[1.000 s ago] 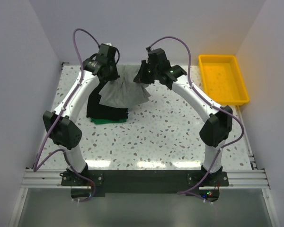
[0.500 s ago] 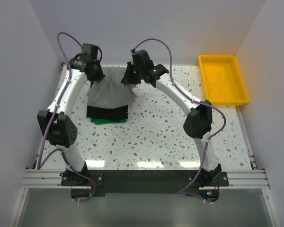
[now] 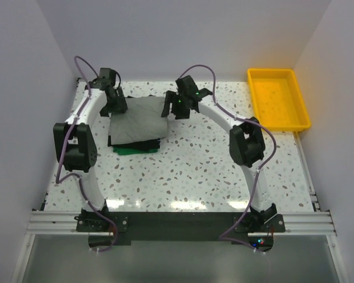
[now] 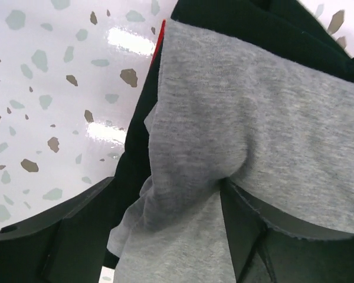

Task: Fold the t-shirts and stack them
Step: Neatly place the folded tshirt to the corner

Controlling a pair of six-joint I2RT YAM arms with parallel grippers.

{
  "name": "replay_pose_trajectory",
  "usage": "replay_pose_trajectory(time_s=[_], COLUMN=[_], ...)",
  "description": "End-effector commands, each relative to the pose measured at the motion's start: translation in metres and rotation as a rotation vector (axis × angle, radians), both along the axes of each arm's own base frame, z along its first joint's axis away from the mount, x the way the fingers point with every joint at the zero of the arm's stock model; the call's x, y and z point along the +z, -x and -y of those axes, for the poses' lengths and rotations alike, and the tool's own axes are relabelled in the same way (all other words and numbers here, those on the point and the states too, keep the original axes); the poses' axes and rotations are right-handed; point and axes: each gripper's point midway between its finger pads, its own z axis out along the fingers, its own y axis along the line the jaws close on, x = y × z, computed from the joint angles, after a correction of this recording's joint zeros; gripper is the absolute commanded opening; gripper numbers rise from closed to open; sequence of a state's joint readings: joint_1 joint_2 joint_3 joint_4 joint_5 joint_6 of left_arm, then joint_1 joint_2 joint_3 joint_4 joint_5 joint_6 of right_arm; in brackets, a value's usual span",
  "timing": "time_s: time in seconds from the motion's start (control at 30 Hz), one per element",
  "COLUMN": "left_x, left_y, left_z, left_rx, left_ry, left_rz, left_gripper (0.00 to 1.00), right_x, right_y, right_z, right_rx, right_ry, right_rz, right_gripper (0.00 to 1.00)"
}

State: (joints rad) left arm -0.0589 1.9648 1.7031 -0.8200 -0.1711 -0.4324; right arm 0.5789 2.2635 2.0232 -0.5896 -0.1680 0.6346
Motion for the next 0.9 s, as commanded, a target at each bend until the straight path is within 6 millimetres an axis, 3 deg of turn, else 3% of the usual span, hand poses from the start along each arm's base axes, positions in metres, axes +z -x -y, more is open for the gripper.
replay_pose_trajectory(time_s=[0.0, 0.13, 0.17, 0.33, 0.4, 0.5, 0.63, 0.73, 0.8, 0.87], left_x=[0.071, 0.107, 0.115, 0.107, 0.091, 0.068, 0.037, -0.004, -0.021, -0.050], left_y=[-0.021, -0.016, -0.014, -0.012, -0.010, -0.011, -0.019, -0.019, -0.021, -0.011], left_z=[-0.007, 0.014, 0.030, 0.081, 0.102, 0.116, 0.124, 0.120, 0.121, 0.119], left_rx=[0.020, -0.028, -0.060, -0.146, -0.183, -0.194, -0.213, -0.187, -0.186, -0.177], left_ry=[-0.027, 0.009, 0.012, 0.043, 0.076, 0.095, 0.111, 0.083, 0.081, 0.076], left_rz=[0.220, 0.319, 0.337, 0.334, 0.313, 0.281, 0.262, 0.185, 0.174, 0.112], left_gripper=[0.75, 0.76, 0.76, 0.71, 0.70, 0.66, 0.64, 0.63, 0.63, 0.64], right_x=[0.041, 0.052, 0.049, 0.058, 0.056, 0.047, 0.042, 0.036, 0.037, 0.036], right_y=[-0.004, 0.000, 0.003, 0.006, 0.007, 0.007, 0.010, 0.013, 0.016, 0.021], right_z=[0.014, 0.026, 0.026, 0.021, 0.017, 0.018, 0.024, 0.029, 0.031, 0.034], right_rx=[0.010, -0.014, -0.015, -0.034, -0.041, -0.061, -0.075, -0.082, -0.079, -0.075], right_ry=[0.004, 0.029, 0.035, 0.016, 0.010, 0.013, 0.021, 0.033, 0.033, 0.035], right_rz=[0.112, 0.145, 0.145, 0.178, 0.182, 0.175, 0.179, 0.183, 0.188, 0.194], right_gripper=[0.77, 0.81, 0.81, 0.81, 0.81, 0.81, 0.81, 0.82, 0.84, 0.86])
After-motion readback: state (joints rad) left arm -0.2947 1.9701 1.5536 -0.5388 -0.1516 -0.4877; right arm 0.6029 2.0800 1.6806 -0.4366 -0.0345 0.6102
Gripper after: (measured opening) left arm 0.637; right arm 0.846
